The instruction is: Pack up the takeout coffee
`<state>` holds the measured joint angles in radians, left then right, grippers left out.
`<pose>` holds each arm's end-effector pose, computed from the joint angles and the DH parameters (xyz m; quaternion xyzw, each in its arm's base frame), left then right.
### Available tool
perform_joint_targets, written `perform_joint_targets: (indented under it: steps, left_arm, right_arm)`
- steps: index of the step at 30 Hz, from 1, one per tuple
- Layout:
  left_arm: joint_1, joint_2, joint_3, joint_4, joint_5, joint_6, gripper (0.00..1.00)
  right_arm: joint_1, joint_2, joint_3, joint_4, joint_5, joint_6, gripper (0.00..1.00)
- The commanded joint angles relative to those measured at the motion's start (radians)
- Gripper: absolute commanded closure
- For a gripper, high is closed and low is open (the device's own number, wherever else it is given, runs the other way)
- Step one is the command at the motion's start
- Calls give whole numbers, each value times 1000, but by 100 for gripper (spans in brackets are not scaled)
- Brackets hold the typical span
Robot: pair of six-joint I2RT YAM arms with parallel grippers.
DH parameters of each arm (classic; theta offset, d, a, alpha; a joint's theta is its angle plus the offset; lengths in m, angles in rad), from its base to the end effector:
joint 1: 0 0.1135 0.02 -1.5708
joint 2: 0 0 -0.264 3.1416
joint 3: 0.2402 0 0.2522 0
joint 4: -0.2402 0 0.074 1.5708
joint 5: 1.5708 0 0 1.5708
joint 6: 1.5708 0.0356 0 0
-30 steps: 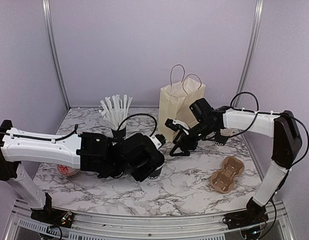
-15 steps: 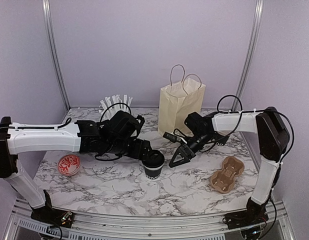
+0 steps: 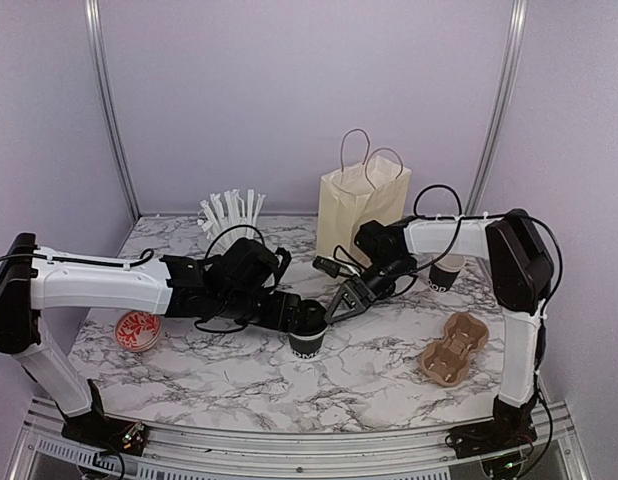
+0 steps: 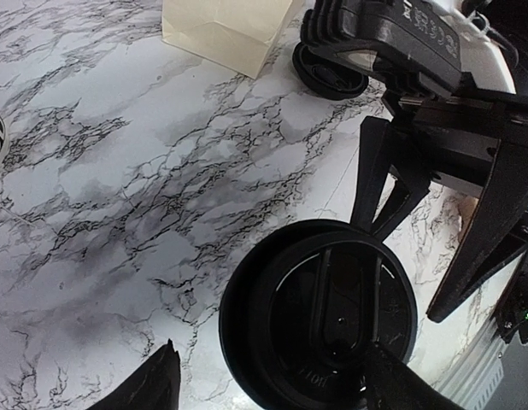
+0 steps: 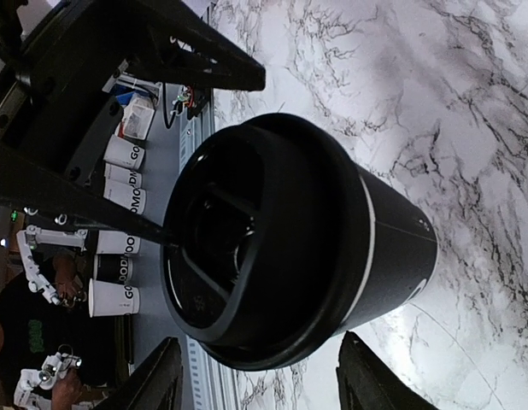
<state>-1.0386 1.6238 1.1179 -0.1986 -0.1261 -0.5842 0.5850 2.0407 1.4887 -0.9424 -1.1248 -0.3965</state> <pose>0.1868 -0.3085 0.2401 0.1783 0.8885 -0.2644 0.3299 0.3044 0.2401 0.1824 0.4164 -0.7360 -0.5335 0.0180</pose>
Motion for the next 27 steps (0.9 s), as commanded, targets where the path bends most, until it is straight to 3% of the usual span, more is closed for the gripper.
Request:
perform_joint_targets:
  steps: [1, 8, 15, 27]
  left_arm:
    - [5, -2, -27, 32, 21, -46, 27]
    - [6, 13, -60, 52, 28, -104, 32]
    - [7, 44, -113, 63, 24, -159, 35]
    - [5, 60, -189, 85, 16, -229, 40]
  right_arm:
    - [-7, 27, 78, -23, -12, 6, 41]
    - [-22, 37, 97, 25, 33, 73, 42]
    - [-14, -13, 9, 25, 56, 75, 31]
    - [22, 17, 4, 57, -1, 133, 34]
